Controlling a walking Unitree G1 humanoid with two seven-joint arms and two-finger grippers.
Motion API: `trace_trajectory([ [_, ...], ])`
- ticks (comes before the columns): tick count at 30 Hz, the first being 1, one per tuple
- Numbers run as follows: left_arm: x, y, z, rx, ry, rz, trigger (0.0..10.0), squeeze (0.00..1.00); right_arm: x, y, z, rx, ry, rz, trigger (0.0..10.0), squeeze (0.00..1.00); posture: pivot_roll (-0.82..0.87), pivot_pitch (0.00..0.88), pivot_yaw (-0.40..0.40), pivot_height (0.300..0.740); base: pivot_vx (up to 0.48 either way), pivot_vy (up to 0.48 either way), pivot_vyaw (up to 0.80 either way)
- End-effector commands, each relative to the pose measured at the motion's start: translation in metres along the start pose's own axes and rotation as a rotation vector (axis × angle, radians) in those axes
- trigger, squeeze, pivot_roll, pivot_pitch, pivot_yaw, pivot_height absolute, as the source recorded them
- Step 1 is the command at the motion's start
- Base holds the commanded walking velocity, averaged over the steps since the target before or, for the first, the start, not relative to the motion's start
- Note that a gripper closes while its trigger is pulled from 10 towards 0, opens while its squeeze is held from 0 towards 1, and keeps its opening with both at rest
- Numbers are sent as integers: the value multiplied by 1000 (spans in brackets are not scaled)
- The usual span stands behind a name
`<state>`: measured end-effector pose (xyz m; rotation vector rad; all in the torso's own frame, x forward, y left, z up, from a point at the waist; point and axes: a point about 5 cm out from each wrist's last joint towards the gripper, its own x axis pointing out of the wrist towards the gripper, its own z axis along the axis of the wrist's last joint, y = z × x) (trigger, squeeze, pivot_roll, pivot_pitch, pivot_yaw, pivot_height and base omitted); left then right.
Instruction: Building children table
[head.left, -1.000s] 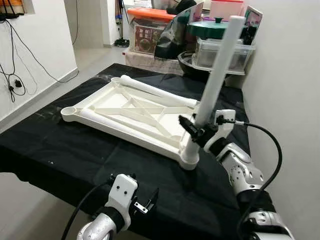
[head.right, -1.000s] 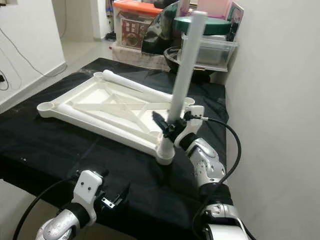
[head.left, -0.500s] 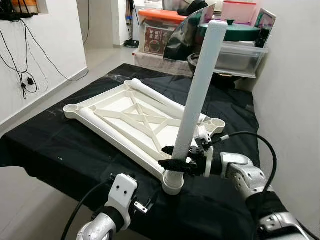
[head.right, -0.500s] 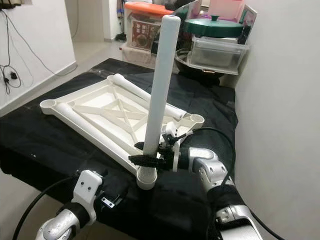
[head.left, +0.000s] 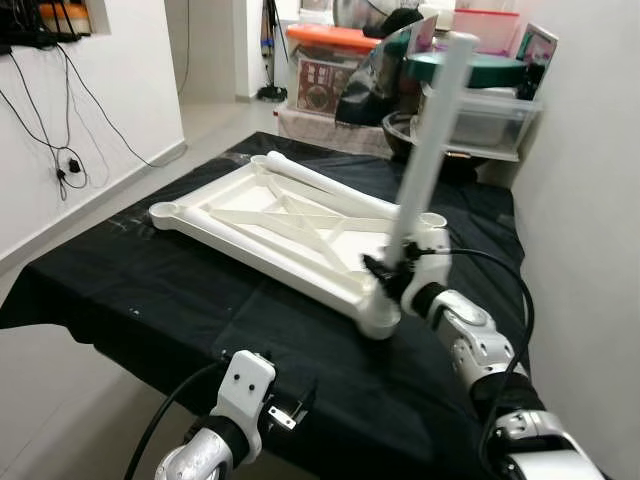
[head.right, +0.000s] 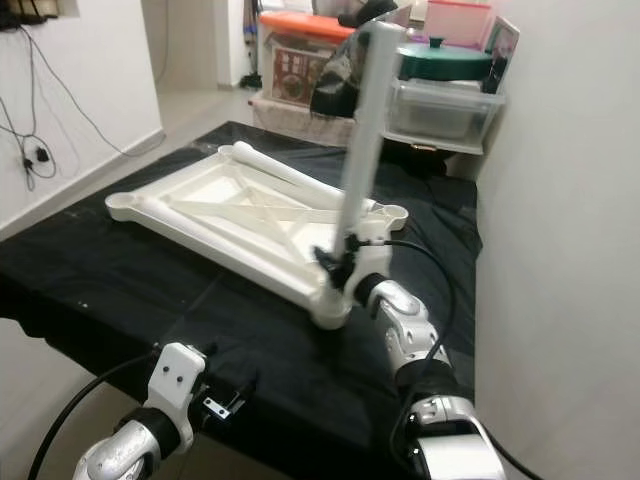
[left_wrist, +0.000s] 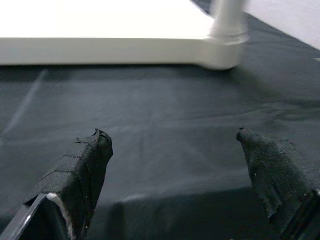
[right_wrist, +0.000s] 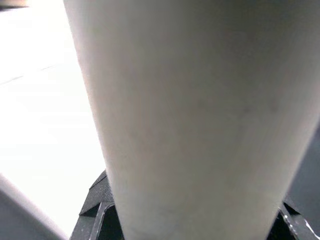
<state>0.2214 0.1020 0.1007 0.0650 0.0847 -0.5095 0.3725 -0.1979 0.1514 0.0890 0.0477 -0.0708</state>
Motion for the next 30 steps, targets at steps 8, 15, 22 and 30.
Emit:
trace_trajectory([
  [8, 1, -1, 0, -2, 0, -5, 10000, 0, -23, -7, -26, 136, 65, -470, 510, 0, 215, 0, -96, 740, 0, 0, 0],
  [15, 1, 0, 0, -3, -2, -3, 10000, 0, -6, 36, -2, 207, -112, -61, 10000, 1000, 216, 0, -97, 740, 0, 0, 0],
  [22, 1, 0, 0, -3, -2, -3, 10000, 0, -7, 48, 8, 332, -93, 421, 10000, 0, 217, 0, -96, 740, 0, 0, 0],
  [30, 1, 0, 0, -2, -2, -2, 10000, 0, -53, 45, 6, 163, 132, 1289, 10000, 0, 219, 0, -96, 740, 0, 0, 0],
])
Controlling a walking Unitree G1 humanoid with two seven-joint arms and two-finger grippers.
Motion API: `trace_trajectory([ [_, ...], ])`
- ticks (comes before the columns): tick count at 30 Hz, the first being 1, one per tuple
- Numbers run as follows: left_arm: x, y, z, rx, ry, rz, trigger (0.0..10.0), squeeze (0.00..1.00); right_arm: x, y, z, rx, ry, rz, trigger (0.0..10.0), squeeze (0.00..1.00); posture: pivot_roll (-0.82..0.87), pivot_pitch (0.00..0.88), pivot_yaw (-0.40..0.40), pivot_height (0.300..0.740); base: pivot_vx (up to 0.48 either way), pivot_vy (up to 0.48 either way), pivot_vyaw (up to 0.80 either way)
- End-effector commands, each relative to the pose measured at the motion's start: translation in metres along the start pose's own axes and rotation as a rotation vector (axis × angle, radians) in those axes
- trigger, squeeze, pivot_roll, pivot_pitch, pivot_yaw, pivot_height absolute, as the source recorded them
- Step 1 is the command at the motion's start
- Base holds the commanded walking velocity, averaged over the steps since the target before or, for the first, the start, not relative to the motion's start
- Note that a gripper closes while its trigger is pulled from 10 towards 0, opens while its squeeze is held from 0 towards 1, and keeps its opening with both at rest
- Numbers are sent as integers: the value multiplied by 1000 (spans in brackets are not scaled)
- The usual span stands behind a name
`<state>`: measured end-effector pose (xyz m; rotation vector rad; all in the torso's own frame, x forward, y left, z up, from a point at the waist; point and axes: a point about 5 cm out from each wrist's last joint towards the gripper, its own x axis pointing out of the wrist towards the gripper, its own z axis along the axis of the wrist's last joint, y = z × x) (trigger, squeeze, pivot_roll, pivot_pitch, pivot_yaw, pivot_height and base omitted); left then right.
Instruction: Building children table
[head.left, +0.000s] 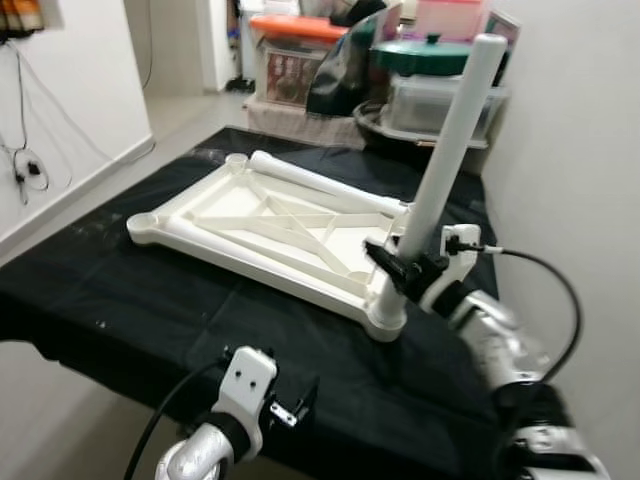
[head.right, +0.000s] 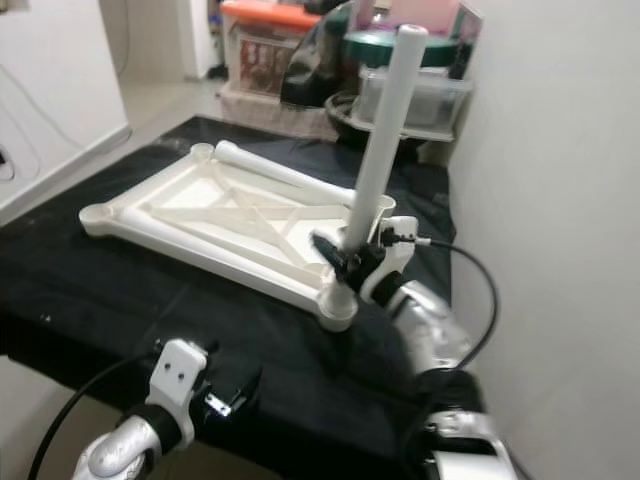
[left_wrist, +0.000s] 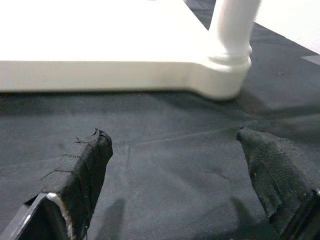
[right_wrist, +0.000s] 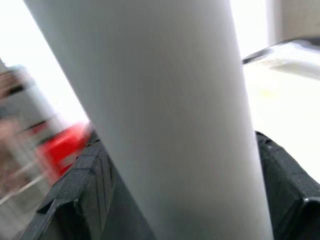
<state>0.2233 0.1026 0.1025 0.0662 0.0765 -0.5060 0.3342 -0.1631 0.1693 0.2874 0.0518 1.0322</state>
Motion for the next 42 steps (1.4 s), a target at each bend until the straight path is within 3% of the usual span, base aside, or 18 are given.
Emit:
trace_trajectory([
  [1, 0, -1, -2, -5, 6, -5, 10000, 0, 5, 14, -9, 20, 79, 179, 10000, 0, 219, 0, -96, 740, 0, 0, 0],
  [7, 0, -1, -2, -3, 7, -6, 10000, 0, 16, 24, -8, -38, 133, 321, 10000, 0, 222, 0, -93, 740, 0, 0, 0],
  [8, 0, -1, -2, -2, 7, -6, 10000, 0, 19, 26, -9, -52, 139, 338, 6196, 0, 224, 0, -94, 740, 0, 0, 0],
  [9, 0, -1, -2, -2, 7, -6, 10000, 0, 23, 26, -10, -65, 146, 337, 1176, 0, 224, 0, -95, 740, 0, 0, 0],
  [10, 0, -1, -2, -2, 7, -6, 10000, 0, 26, 27, -11, -80, 154, 339, 0, 0, 223, 0, -94, 740, 0, 0, 0],
  [16, 0, -1, -2, -2, 6, -6, 10000, 0, 30, 26, -13, -120, 166, 304, 0, 0, 225, 0, -96, 740, 0, 0, 0],
  [21, 0, -1, -2, -4, 6, -5, 10000, 0, 32, 12, -12, -167, 126, 106, 0, 0, 221, 0, -96, 740, 0, 0, 0],
  [22, 0, -1, -2, -4, 6, -5, 10000, 0, 32, 2, -10, -185, 85, -20, 0, 0, 219, 0, -94, 740, 0, 0, 0],
  [23, 0, -1, -2, -4, 6, -5, 10000, 0, 32, 2, -10, -185, 85, -20, 0, 0, 219, 0, -94, 740, 0, 0, 0],
  [26, 0, -1, -2, -6, 6, -6, 10000, 0, 20, -33, 0, -159, -59, -531, 0, 0, 216, 0, -93, 740, 0, 0, 0],
  [29, 0, -1, -2, -6, 6, -6, 10000, 0, 13, -41, 2, -154, -82, -682, 0, 0, 216, 0, -93, 740, 0, 0, 0],
  [30, 0, -1, -2, -6, 7, -7, 10000, 0, -2, -52, 1, -169, -90, -922, 0, 0, 216, 0, -93, 740, 0, 0, 0],
  [31, 0, -1, -2, -6, 7, -7, 10000, 0, -2, -52, 1, -169, -90, -922, 0, 0, 216, 0, -93, 740, 0, 0, 0],
  [33, 0, -1, -2, -5, 6, -7, 10000, 0, -32, -61, -2, -194, -106, -1287, 0, 0, 217, 0, -95, 740, 0, 0, 0],
  [34, 0, -1, -2, -5, 6, -7, 10000, 0, -32, -61, -2, -194, -106, -1287, 0, 0, 217, 0, -95, 740, 0, 0, 0],
  [35, 0, -1, -2, -5, 6, -6, 10000, 0, -46, -61, -6, -181, -114, -1446, 0, 0, 219, 0, -95, 740, 0, 0, 0],
  [37, 0, -1, -2, -5, 6, -6, 10000, 0, -54, -58, -13, -144, -118, -1552, 0, 0, 218, 0, -95, 740, 0, 0, 0],
  [42, 0, -1, -2, -5, 7, -6, 10000, 0, -50, -52, -23, -104, -108, -1612, 0, 0, 216, 0, -95, 740, 0, 0, 0],
])
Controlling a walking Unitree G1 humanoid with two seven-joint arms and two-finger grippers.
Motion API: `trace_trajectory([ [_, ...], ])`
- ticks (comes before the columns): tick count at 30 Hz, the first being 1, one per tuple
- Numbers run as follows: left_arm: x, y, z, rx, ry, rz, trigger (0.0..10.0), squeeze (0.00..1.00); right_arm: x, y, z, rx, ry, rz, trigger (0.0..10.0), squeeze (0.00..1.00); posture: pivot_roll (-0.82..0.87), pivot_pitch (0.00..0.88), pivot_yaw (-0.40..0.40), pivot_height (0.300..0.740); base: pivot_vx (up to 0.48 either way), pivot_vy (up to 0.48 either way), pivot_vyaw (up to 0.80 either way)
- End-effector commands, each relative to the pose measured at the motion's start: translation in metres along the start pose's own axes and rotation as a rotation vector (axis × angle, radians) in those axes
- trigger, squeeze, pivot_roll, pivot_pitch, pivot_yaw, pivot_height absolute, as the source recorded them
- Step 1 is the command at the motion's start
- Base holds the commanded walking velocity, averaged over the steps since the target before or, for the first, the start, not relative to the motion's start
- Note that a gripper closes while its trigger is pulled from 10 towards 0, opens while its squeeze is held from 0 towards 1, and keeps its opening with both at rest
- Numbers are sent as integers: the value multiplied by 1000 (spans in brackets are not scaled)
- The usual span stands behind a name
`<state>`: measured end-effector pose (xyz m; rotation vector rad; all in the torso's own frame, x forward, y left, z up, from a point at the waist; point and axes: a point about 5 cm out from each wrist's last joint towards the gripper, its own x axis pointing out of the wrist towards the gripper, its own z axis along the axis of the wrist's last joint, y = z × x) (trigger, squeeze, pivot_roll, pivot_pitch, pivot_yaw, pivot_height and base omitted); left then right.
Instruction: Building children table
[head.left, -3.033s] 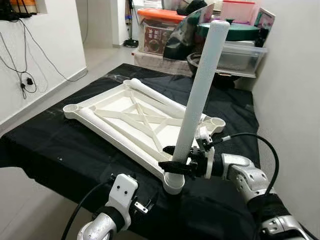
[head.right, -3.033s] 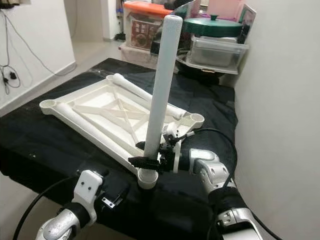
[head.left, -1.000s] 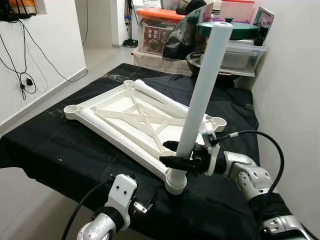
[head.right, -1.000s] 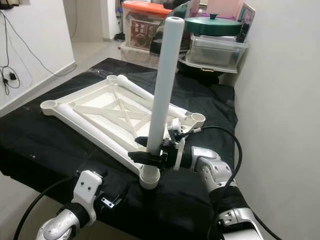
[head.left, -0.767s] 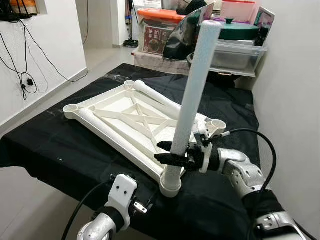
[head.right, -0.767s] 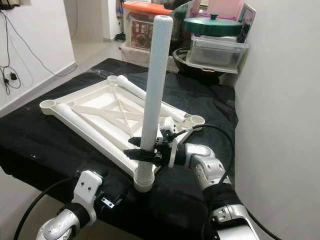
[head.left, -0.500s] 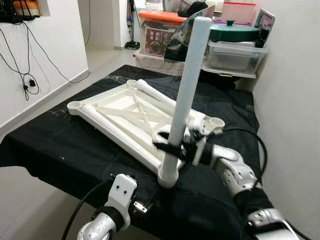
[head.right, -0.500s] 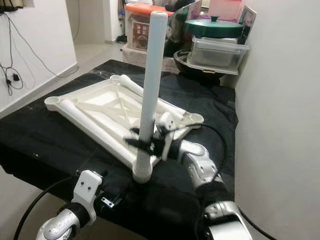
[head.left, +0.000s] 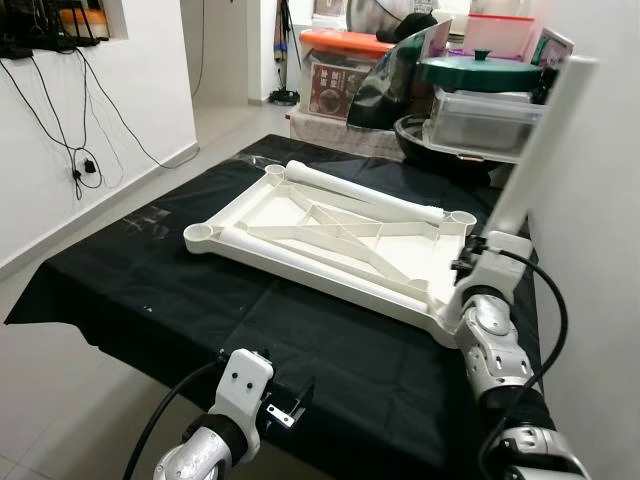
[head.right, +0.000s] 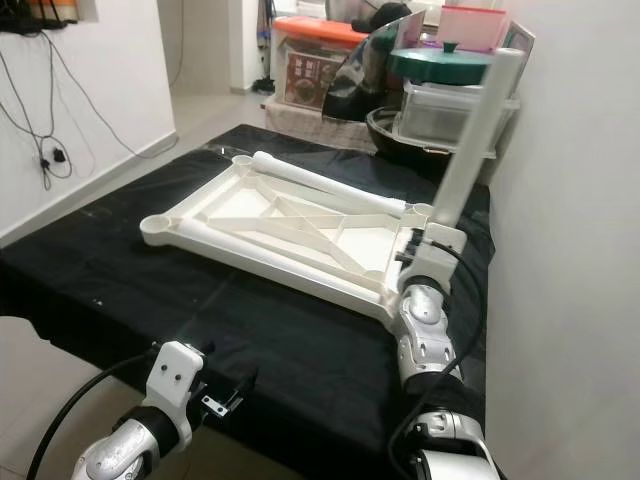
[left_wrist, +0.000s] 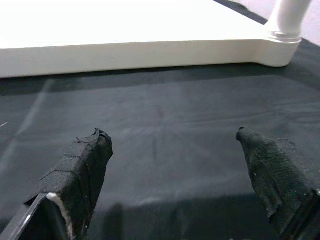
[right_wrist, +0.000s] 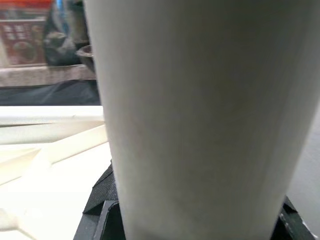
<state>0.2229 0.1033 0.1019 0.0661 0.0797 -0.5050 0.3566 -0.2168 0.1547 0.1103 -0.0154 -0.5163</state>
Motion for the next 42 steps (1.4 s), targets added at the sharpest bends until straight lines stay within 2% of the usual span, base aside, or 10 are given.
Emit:
trace_trajectory([
  [1, 0, -2, -2, -5, 4, -8, 10000, 0, -5, -4, -26, 31, 125, -33, 10000, 0, 215, 0, -96, 740, 0, 0, 0],
  [3, 0, -2, -2, -5, 4, -9, 10000, 0, -5, 7, -24, 56, 97, 27, 10000, 0, 216, 0, -97, 740, 0, 0, 0],
  [4, 0, -3, -2, -5, 4, -9, 10000, 0, -6, 22, -21, 118, 71, 139, 10000, 1000, 218, 0, -98, 740, 0, 0, 0],
  [7, 0, -3, -2, -5, 4, -9, 10000, 0, -6, 36, -14, 158, 24, 269, 10000, 1000, 217, 0, -100, 740, 0, 0, 0],
  [8, 0, -3, -2, -5, 4, -8, 10000, 0, -7, 43, -9, 171, -9, 338, 10000, 0, 217, 0, -100, 740, 0, 0, 0],
  [20, 0, -3, -2, -5, 4, -9, 10000, 0, -37, 45, 8, 264, 165, 1413, 10000, 0, 219, 0, -99, 740, 0, 0, 0],
  [30, -1, -2, -2, -1, 6, -10, 10000, 0, -62, 51, 8, 100, 221, 1831, 10000, 0, 223, 0, -94, 740, 0, 0, 0],
  [32, -1, -2, -2, -1, 6, -10, 10000, 0, -65, 54, 8, 76, 231, 1866, 7686, 0, 227, 0, -94, 740, 0, 0, 0],
  [33, -1, -2, -2, 0, 6, -9, 10000, 0, -67, 61, 7, 21, 222, 1865, 0, 0, 227, 0, -94, 740, 0, 0, 0],
  [42, 0, -1, -2, -1, 5, -8, 10000, 0, -41, 70, 5, -41, 102, 1498, 0, 0, 222, 0, -95, 740, 0, 0, 0],
])
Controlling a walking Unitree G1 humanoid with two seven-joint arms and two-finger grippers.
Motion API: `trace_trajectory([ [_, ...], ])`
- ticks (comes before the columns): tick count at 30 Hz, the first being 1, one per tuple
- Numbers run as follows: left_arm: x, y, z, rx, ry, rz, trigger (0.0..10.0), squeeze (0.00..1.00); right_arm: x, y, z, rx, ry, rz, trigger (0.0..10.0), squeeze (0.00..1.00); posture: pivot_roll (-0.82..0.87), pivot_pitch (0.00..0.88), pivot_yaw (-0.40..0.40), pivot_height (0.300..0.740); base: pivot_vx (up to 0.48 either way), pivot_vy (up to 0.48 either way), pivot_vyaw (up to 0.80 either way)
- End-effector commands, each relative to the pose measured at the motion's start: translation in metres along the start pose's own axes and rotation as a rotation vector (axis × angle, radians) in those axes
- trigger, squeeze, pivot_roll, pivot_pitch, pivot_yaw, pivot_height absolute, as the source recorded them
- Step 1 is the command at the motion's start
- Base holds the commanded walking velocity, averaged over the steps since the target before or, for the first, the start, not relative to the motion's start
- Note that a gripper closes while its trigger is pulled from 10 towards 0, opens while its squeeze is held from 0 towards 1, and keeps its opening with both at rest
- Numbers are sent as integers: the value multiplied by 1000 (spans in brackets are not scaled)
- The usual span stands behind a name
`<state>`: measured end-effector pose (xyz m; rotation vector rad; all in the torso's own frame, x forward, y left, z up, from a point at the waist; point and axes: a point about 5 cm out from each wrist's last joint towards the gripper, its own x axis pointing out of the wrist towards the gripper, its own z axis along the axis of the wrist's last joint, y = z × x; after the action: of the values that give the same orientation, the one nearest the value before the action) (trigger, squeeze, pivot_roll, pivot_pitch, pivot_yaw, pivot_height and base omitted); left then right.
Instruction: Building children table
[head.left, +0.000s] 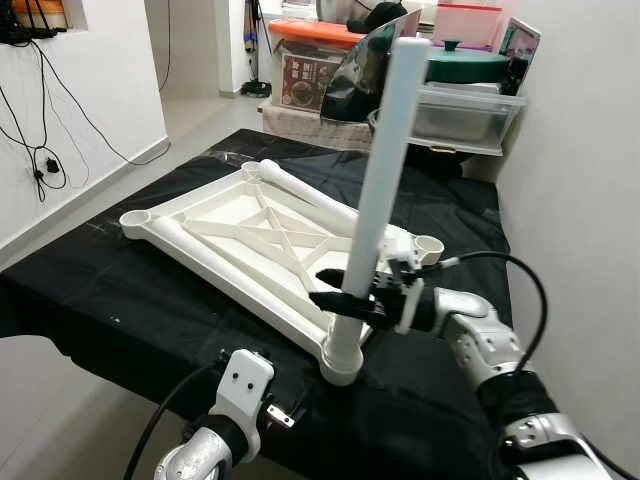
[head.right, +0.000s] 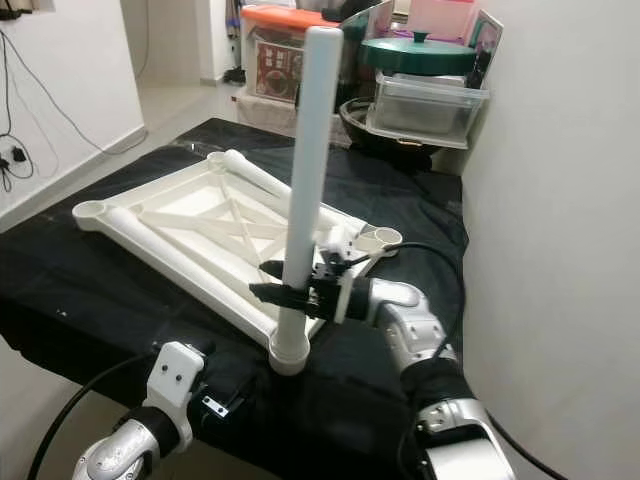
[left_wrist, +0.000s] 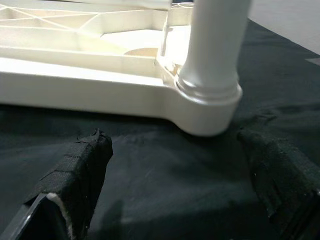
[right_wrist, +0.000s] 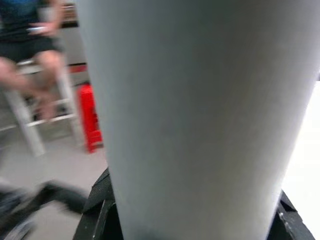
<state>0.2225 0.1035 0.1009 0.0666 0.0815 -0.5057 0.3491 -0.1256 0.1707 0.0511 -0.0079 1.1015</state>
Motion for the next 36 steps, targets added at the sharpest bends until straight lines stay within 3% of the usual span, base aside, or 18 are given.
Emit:
trace_trajectory([
  [1, 0, -1, -1, -2, 3, -7, 10000, 0, -9, -19, -4, 19, 2, -238, 0, 0, 222, 0, -95, 740, 0, 0, 0],
  [5, 1, -1, -1, -3, 3, -7, 10000, 0, -28, -44, -11, 42, 13, -646, 0, 0, 219, 0, -93, 740, 0, 0, 0],
  [9, 0, -1, -1, -3, 3, -7, 10000, 0, -36, -51, -14, 40, 26, -780, 0, 0, 219, 0, -93, 740, 0, 0, 0],
  [10, 1, -1, -1, -3, 3, -8, 10000, 0, -61, -60, -21, 34, 43, -1098, 0, 0, 214, 0, -92, 740, 0, 0, 0],
  [11, 1, -1, -1, -3, 3, -8, 10000, 0, -61, -60, -21, 34, 43, -1098, 0, 0, 214, 0, -92, 740, 0, 0, 0],
  [12, 1, -1, -1, -4, 3, -9, 10000, 0, -80, -60, -29, 58, 42, -1340, 0, 0, 216, 0, -93, 740, 0, 0, 0],
  [13, 1, -1, -1, -4, 3, -9, 10000, 0, -80, -60, -29, 58, 42, -1340, 0, 0, 216, 0, -93, 740, 0, 0, 0],
  [14, 1, -1, -1, -4, 3, -8, 10000, 0, -93, -54, -38, 91, 43, -1533, 0, 0, 218, 0, -94, 740, 0, 0, 0],
  [18, 1, -1, -1, -3, 3, -8, 10000, 0, -90, -41, -50, 185, 27, -1680, 0, 0, 217, 0, -91, 740, 0, 0, 0],
  [19, 1, -1, -1, -3, 3, -8, 10000, 0, -90, -41, -50, 185, 27, -1680, 0, 0, 217, 0, -91, 740, 0, 0, 0],
  [20, 1, 0, -1, -3, 3, -8, 10000, 0, -70, -37, -48, 236, -32, -1637, 2275, 0, 216, 0, -91, 740, 0, 0, 0],
  [21, 1, 0, -1, -3, 3, -8, 10000, 0, -70, -37, -48, 236, -32, -1637, 2275, 0, 216, 0, -91, 740, 0, 0, 0],
  [22, 1, 0, -1, -3, 4, -8, 10000, 0, -56, -37, -43, 232, -81, -1543, 10000, 278, 216, 0, -91, 740, 0, 0, 0],
  [23, 1, -1, -1, -3, 4, -9, 10000, 0, -48, -37, -40, 222, -110, -1488, 10000, 278, 218, 0, -93, 740, 0, 0, 0],
  [24, 1, -1, -1, -3, 3, -8, 10000, 0, -38, -36, -32, 187, -155, -1398, 10000, 1000, 219, 0, -94, 740, 0, 0, 0],
  [28, 1, -1, -1, -3, 3, -7, 10000, 0, -18, -31, -19, 132, -218, -1228, 10000, 1000, 216, 0, -92, 740, 0, 0, 0],
  [29, 1, -1, -1, -3, 3, -7, 10000, 0, -14, -31, -16, 130, -243, -1154, 10000, 0, 218, 0, -96, 740, 0, 0, 0],
  [36, 1, -1, -1, -4, 2, -7, 10000, 0, -9, -21, -8, 213, -196, -531, 10000, 0, 217, 0, -93, 740, 0, 0, 0],
])
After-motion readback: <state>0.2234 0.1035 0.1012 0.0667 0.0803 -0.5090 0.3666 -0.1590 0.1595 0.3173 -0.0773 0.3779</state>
